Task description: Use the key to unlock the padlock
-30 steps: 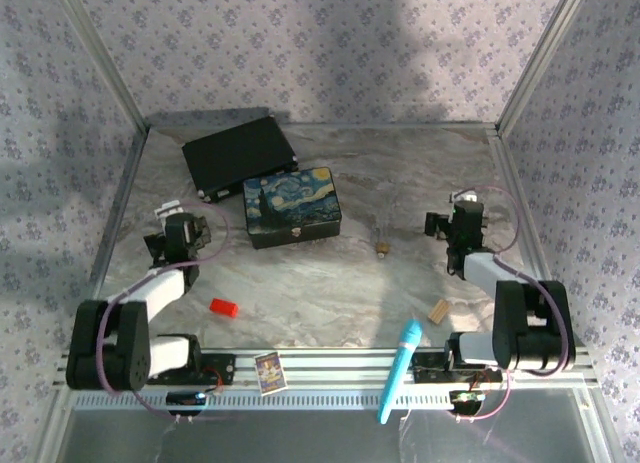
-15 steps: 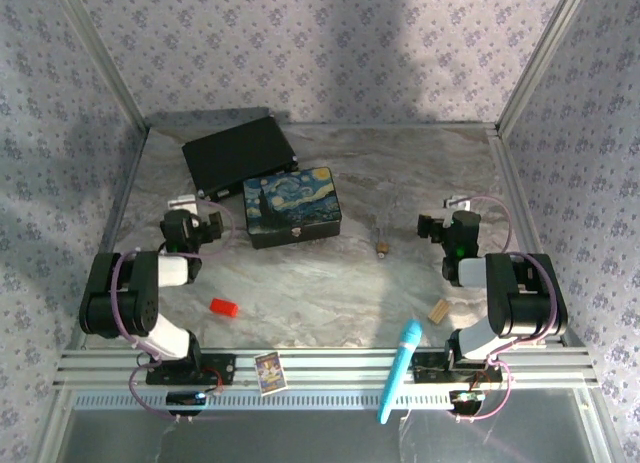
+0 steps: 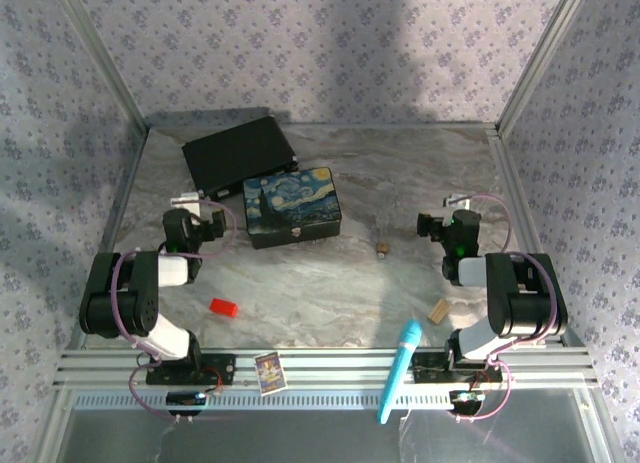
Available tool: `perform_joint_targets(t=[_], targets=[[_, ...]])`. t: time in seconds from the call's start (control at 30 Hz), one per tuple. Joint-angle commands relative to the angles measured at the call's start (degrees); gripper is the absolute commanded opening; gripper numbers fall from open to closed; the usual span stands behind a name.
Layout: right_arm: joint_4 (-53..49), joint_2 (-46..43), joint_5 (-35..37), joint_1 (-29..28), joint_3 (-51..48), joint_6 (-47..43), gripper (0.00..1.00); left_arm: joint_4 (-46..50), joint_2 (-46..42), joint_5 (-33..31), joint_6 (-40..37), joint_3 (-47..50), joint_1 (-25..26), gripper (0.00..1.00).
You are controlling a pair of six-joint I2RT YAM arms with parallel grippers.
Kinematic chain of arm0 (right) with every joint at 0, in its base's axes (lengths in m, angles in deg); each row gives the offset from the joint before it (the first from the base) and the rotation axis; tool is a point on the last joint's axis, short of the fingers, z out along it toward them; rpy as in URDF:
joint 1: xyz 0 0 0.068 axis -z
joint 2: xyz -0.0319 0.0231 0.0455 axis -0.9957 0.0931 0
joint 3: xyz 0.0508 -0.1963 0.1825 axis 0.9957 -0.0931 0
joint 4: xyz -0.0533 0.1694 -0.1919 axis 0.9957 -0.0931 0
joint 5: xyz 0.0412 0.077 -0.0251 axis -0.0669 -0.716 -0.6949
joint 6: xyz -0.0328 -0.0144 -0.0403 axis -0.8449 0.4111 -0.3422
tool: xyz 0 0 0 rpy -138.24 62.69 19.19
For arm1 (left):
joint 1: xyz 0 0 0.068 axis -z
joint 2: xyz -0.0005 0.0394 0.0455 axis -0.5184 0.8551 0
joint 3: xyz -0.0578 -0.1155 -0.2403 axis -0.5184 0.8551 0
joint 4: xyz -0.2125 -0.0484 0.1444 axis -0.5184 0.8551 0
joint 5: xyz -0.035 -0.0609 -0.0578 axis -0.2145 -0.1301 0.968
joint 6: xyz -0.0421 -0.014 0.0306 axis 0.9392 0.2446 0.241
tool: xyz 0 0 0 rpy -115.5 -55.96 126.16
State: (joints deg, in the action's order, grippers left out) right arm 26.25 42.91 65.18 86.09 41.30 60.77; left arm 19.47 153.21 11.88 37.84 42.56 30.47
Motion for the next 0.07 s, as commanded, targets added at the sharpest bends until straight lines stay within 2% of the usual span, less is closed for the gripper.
perform_joint_targets(t=[0.0,0.03], targets=[[0.9,0.5,-0.3,0.2,1.0,-0.9,0.99,-2.6,0.4,1.3,-0.7,-0.7,-0.1,1.00],[0.9,0.5,-0.2,0.2,1.0,-1.0,0.99,-2.6,0.4,1.2,-0.8,-0.7,0.0,1.00]])
